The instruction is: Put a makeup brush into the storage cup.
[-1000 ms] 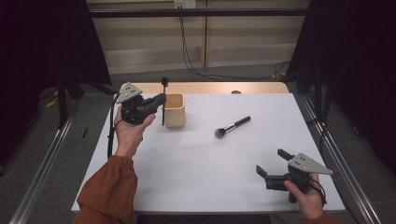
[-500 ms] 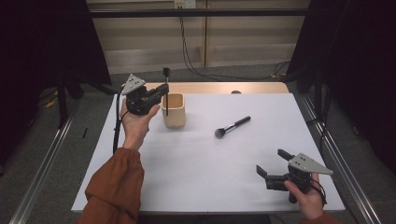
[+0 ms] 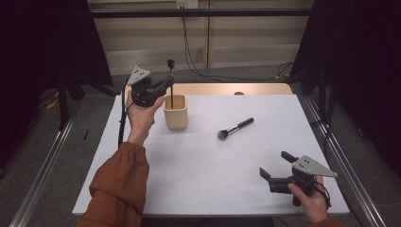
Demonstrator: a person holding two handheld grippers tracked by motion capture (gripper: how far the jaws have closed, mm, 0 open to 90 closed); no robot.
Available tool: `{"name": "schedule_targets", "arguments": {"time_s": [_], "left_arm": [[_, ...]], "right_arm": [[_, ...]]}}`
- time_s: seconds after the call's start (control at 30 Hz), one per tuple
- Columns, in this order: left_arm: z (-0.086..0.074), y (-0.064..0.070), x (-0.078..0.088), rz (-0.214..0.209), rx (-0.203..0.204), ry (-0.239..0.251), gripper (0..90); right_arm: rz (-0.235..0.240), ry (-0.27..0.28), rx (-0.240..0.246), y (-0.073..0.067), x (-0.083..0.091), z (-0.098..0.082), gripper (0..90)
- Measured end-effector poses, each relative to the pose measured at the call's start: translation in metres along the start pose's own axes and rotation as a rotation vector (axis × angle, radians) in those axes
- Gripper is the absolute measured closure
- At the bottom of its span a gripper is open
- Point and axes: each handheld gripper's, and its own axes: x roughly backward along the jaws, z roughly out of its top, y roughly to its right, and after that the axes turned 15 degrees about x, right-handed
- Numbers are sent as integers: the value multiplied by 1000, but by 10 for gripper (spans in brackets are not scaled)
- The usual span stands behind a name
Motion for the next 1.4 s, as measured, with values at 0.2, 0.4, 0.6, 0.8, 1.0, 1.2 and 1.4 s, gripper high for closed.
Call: {"name": "schedule_targets", "arguments": {"time_s": [0.2,0.4,0.6,0.8,1.0,1.2,1.4], "left_arm": [[-3,-8,-6,15,4,-1,862],[-3,-14,-14,30,-11,-14,862],[-2,-18,-18,33,-10,-13,862],[-6,-18,-21,51,-7,-17,862],[-12,-19,-26,53,-3,-31,862],[-18,-21,-29,53,-3,-44,862],[-25,-21,-29,49,-2,-54,861]], "right_arm": [[-1,1,-6,0,0,0,0],[-3,1,-7,0,1,0,0],[-1,0,-8,0,0,0,0],[-1,3,-9,0,0,0,0],[0,1,-10,1,0,0,0],[4,0,-10,1,1,-1,0],[3,0,-6,1,1,0,0]]}}
